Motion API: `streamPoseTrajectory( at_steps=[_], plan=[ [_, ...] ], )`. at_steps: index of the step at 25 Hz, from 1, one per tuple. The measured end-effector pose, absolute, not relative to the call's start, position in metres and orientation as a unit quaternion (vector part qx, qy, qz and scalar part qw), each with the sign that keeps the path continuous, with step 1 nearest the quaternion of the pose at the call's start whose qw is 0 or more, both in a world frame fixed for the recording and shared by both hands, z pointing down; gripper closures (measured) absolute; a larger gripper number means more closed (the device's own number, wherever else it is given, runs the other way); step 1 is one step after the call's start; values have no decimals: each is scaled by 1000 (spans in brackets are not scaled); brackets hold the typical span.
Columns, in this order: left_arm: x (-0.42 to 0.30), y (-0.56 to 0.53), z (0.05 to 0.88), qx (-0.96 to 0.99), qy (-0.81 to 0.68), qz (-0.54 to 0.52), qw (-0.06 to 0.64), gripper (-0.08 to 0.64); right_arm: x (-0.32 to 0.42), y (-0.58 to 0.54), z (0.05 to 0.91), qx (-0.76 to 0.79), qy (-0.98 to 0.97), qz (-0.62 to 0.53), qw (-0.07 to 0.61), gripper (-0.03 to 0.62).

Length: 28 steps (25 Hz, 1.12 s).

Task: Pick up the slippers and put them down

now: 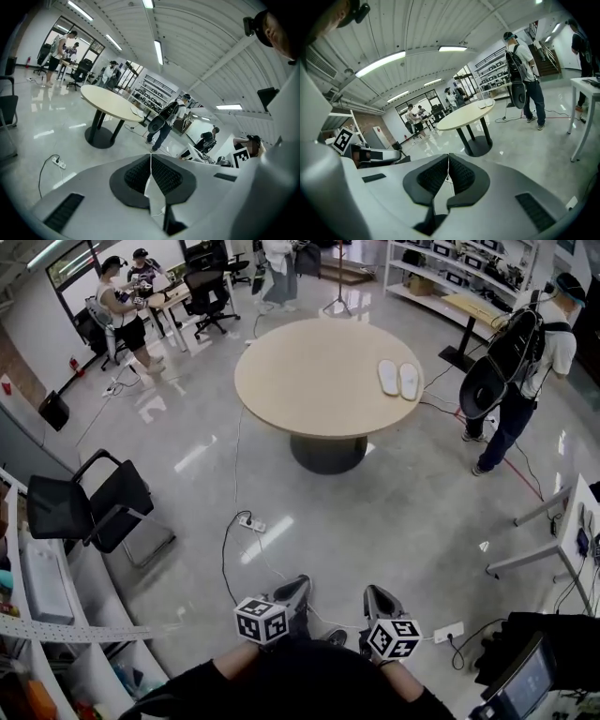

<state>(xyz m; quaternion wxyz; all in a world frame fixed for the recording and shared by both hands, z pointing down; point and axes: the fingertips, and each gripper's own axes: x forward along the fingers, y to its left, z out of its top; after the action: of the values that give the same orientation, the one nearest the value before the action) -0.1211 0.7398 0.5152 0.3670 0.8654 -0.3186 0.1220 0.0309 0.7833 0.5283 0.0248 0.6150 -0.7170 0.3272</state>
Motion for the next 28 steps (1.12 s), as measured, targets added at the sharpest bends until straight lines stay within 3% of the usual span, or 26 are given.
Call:
streamPoseTrajectory(
  at_steps=[8,18,28],
  plan=[
    [-90,594,490,895,-239,111,359,536,59,671,495,692,-656,301,14,577],
    [-71,501,517,895,-180,131,387,535,72,597,503,733,-607,305,23,577],
    [12,417,526,910,-189,147,339,535,152,504,532,719,-621,312,-3,577]
  ],
)
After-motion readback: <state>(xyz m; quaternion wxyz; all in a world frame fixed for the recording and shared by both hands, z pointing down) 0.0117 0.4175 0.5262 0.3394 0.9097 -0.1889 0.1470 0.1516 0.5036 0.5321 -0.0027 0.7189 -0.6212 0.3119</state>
